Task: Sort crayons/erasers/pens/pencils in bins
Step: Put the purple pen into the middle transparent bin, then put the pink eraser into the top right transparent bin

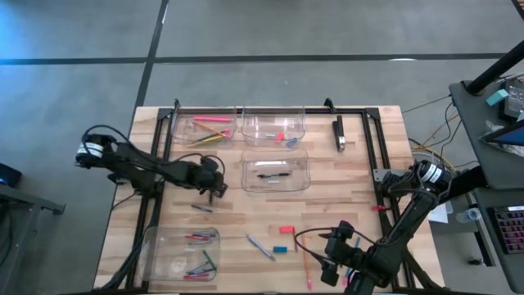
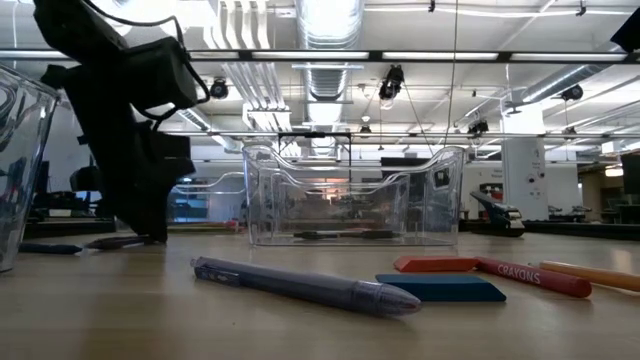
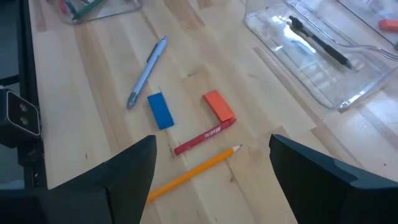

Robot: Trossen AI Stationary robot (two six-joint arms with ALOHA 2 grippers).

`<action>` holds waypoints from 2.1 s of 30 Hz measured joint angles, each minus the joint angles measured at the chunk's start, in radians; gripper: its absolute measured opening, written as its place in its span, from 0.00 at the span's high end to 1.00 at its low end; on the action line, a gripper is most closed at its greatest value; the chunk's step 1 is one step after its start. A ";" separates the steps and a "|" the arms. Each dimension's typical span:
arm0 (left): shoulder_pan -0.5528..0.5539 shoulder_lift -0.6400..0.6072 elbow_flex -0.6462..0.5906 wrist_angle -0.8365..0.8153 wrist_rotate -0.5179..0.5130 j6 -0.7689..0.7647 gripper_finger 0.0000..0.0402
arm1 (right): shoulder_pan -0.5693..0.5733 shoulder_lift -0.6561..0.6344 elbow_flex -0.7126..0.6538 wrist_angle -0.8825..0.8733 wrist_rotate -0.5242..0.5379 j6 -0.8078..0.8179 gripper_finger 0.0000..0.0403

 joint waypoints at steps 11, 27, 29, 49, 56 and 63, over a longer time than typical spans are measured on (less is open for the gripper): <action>0.019 -0.016 0.037 -0.042 -0.009 0.106 0.96 | 0.000 0.000 0.000 0.001 0.000 -0.002 0.26; 0.005 -0.379 0.227 -0.177 -0.148 0.331 0.97 | 0.000 0.000 0.000 0.001 0.002 -0.023 0.26; -0.011 -0.398 0.239 -0.047 -0.143 0.414 0.97 | 0.000 0.000 0.000 0.000 0.014 -0.034 0.26; 0.009 0.088 0.473 0.530 0.127 0.786 0.97 | 0.000 0.000 0.000 0.004 0.045 -0.037 0.26; 0.037 0.186 0.570 0.533 0.153 0.840 0.97 | 0.000 0.000 0.000 0.004 0.043 -0.038 0.26; 0.046 0.194 0.569 0.481 0.156 0.837 0.68 | 0.002 -0.021 0.004 -0.108 0.062 0.166 0.26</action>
